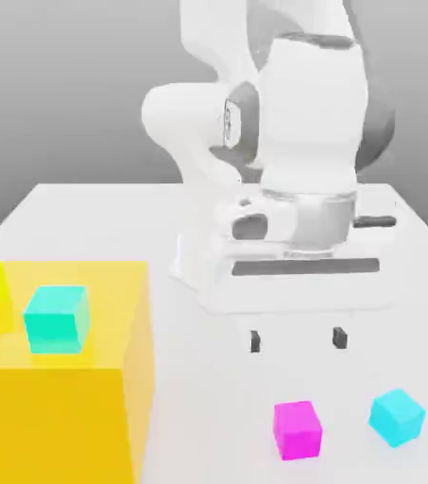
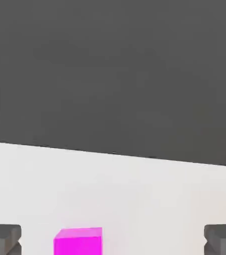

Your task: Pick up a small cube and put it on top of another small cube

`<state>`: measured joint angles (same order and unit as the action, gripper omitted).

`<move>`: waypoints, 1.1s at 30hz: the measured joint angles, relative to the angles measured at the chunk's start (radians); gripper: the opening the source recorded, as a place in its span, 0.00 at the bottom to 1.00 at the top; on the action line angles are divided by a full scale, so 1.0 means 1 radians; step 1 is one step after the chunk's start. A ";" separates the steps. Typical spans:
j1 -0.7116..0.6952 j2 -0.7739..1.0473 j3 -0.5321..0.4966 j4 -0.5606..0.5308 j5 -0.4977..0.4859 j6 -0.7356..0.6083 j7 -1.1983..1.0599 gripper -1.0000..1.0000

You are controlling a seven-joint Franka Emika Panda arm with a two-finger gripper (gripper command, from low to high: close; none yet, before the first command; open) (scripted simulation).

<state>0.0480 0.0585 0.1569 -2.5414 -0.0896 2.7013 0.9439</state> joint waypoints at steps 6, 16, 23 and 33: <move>0.037 0.216 -0.018 -0.018 -0.032 0.132 0.036 0.50; 0.072 0.322 -0.060 0.001 -0.071 0.216 0.067 0.00; 0.067 0.124 0.033 -0.010 0.006 0.029 -0.006 0.00; 0.214 0.235 0.097 0.081 -0.097 0.038 0.025 1.00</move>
<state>0.2618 0.2933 0.2535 -2.4607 -0.1865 2.7395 0.9684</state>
